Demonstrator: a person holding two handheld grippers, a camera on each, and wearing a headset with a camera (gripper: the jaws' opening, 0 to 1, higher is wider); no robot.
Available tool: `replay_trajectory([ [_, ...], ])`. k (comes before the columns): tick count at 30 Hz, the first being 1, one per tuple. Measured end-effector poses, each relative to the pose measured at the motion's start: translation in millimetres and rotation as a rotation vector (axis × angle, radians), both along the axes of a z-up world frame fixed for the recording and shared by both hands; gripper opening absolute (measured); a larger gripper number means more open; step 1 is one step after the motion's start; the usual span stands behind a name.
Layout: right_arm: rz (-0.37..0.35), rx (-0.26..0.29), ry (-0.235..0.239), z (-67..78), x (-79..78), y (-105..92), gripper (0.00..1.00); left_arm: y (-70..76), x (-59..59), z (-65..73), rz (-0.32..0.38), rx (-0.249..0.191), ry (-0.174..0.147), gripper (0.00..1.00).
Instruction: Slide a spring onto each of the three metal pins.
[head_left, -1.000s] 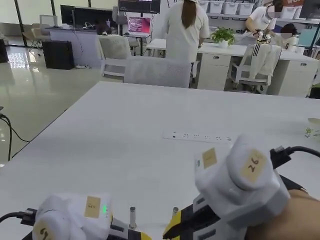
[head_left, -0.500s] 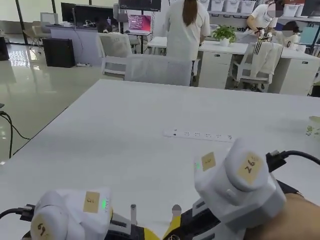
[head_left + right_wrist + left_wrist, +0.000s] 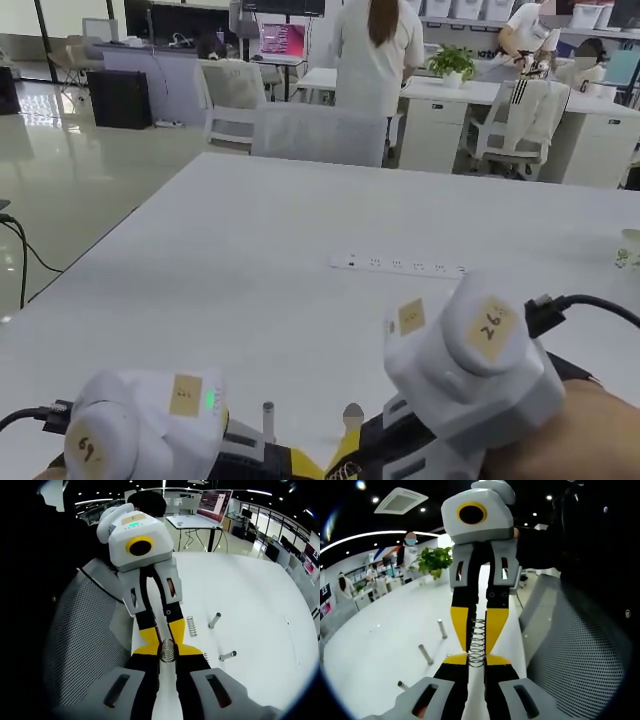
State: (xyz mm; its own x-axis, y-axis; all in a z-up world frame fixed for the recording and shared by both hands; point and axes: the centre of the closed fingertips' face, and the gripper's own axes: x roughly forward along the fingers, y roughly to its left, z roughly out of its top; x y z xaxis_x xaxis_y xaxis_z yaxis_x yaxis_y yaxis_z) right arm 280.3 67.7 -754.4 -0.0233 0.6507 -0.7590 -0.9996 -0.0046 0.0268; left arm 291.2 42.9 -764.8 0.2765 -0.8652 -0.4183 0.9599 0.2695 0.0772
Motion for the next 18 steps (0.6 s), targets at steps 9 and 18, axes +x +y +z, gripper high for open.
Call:
replay_trajectory([
  [9, -0.001, 0.0, -0.008, 1.9, 2.7, 0.6, 0.08, 3.2, 3.7, -1.9, 0.024, -0.007, 0.028, 0.1],
  [18, -0.021, -0.01, -0.017, 1.3, 8.3, -7.3, 0.08, 18.7, 13.3, -4.9, 0.083, -0.019, 0.049, 0.18],
])
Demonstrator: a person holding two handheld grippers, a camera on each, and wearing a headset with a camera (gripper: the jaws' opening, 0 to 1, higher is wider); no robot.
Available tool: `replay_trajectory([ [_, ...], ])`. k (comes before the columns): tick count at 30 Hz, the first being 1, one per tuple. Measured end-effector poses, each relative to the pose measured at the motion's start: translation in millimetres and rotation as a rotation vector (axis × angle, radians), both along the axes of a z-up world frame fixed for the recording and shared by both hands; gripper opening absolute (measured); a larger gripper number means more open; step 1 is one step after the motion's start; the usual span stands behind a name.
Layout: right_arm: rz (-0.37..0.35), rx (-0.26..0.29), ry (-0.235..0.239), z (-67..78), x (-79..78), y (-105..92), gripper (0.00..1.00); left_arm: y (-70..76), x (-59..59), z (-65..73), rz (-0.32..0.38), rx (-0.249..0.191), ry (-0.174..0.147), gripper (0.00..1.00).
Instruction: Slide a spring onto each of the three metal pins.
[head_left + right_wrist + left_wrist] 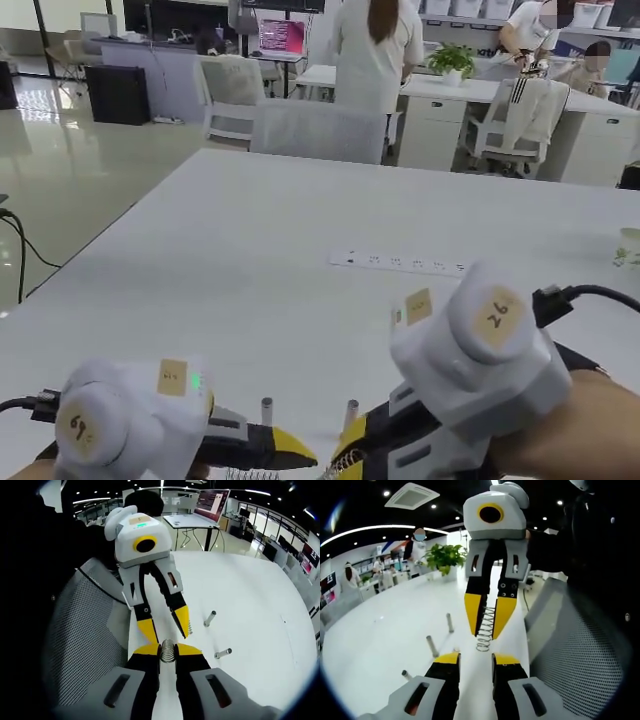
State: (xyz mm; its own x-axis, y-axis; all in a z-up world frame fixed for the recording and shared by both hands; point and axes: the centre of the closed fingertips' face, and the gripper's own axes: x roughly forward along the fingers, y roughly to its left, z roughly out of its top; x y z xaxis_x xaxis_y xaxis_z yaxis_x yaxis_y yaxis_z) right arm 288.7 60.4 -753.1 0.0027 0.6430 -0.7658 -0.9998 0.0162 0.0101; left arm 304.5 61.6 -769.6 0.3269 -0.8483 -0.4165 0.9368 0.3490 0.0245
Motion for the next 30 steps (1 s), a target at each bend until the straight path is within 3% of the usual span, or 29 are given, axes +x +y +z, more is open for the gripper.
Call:
replay_trajectory([
  [15, -0.039, -0.022, -0.007, -0.6, 11.5, -16.0, 0.08, 37.9, 6.1, -9.8, 0.153, -0.04, 0.038, 0.31],
  [30, -0.108, -0.048, -0.02, 3.9, 33.5, -43.7, 0.08, 54.6, 3.1, -15.4, 0.261, -0.087, 0.061, 0.41],
])
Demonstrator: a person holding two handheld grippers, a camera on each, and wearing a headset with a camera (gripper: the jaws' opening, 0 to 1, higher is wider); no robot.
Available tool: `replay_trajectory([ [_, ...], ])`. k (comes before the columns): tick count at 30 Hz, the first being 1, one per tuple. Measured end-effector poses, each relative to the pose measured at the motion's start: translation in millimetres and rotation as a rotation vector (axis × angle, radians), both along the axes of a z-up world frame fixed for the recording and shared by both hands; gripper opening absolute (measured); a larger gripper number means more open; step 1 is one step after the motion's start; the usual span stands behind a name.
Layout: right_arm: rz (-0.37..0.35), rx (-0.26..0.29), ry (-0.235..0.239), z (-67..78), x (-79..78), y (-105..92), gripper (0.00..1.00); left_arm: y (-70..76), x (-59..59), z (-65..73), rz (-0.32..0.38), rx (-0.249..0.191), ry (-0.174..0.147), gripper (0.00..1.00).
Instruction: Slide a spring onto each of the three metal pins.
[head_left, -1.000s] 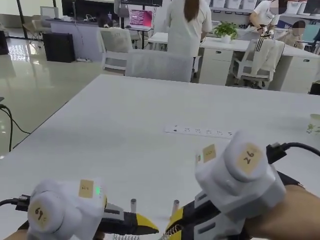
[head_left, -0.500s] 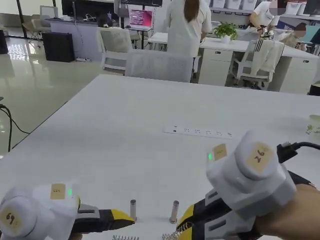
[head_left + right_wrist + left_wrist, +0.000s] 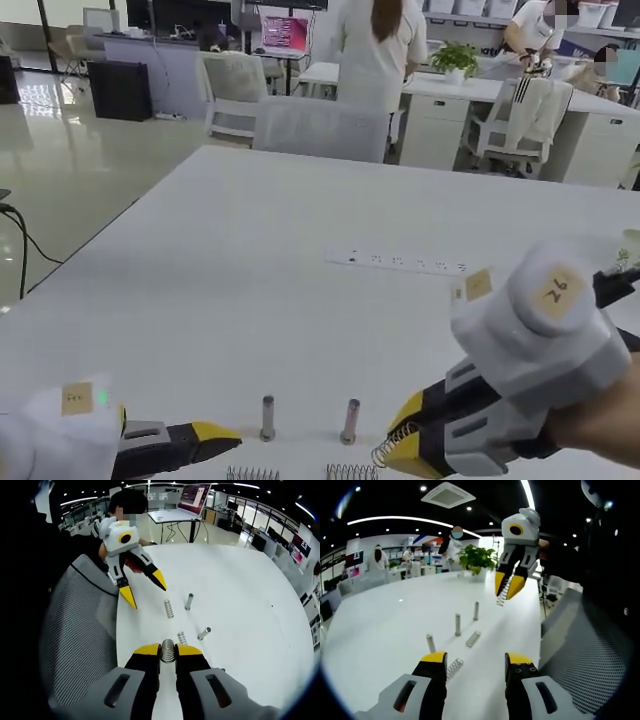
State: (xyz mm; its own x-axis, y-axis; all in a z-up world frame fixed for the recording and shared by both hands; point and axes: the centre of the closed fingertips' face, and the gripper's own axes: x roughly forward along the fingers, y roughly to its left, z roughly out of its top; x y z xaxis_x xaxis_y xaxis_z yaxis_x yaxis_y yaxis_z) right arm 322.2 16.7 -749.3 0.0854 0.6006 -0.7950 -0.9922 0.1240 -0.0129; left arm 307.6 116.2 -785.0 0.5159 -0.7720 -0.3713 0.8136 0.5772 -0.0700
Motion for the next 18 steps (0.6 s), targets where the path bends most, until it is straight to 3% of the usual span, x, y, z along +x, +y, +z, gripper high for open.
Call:
replay_trajectory([
  [13, -0.063, -0.044, -0.026, 6.4, 27.9, -29.4, 0.08, 10.7, 3.4, -0.6, 0.065, -0.018, -0.007, 0.47],
  [18, -0.085, -0.084, -0.044, 5.8, 40.7, -42.0, 0.08, 10.2, 2.6, -1.2, 0.067, -0.016, -0.01, 0.5],
])
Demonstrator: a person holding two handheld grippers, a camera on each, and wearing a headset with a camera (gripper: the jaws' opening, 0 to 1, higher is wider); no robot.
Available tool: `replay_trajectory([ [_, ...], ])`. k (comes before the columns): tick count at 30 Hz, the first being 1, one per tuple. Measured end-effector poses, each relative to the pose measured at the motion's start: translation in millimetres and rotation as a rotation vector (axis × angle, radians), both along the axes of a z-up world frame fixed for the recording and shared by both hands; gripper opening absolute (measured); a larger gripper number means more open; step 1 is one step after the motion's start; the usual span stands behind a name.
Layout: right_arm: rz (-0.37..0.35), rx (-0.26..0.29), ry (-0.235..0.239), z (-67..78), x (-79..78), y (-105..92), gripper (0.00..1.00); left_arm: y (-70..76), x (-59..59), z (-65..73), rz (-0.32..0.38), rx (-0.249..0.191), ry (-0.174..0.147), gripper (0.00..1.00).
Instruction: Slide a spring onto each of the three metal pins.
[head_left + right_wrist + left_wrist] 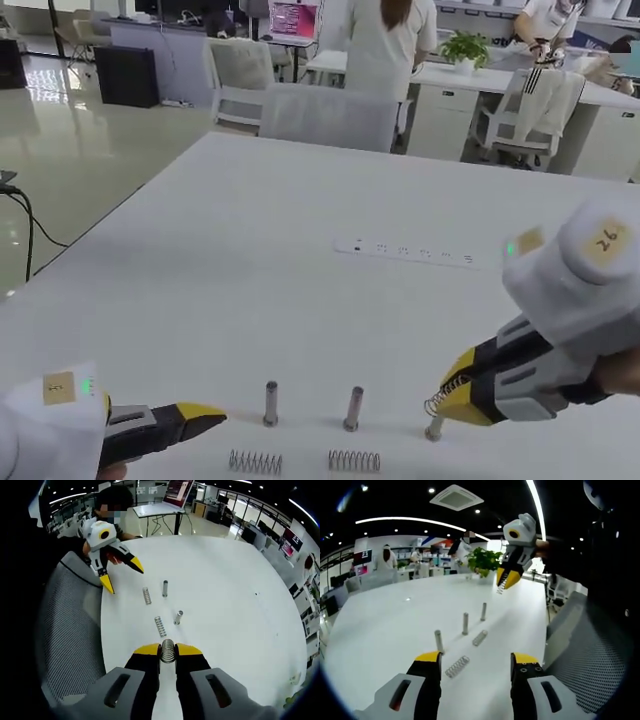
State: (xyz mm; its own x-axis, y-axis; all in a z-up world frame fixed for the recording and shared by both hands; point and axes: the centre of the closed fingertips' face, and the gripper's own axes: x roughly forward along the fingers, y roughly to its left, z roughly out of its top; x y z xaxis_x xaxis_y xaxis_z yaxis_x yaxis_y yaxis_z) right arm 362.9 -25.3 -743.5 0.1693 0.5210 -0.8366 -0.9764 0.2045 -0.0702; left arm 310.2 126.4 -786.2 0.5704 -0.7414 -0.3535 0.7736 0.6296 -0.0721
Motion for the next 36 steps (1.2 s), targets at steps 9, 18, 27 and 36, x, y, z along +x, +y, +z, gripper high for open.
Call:
replay_trajectory([
  [9, -0.025, -0.062, -0.012, -4.3, 21.6, -13.8, 0.08, -1.9, -3.7, -2.4, -0.007, 0.004, 0.005, 0.52],
  [18, -0.017, -0.16, -0.008, -23.5, 40.1, -19.8, 0.08, -2.8, -5.2, -2.6, -0.011, 0.005, 0.006, 0.53],
  [27, -0.006, -0.208, 0.03, -41.0, 48.3, -22.8, 0.08, -2.0, -4.9, -2.1, -0.008, 0.005, 0.004, 0.54],
  [36, 0.01, -0.232, 0.044, -46.4, 48.7, -21.6, 0.08, -3.3, -4.3, -1.7, -0.009, 0.006, 0.002, 0.54],
])
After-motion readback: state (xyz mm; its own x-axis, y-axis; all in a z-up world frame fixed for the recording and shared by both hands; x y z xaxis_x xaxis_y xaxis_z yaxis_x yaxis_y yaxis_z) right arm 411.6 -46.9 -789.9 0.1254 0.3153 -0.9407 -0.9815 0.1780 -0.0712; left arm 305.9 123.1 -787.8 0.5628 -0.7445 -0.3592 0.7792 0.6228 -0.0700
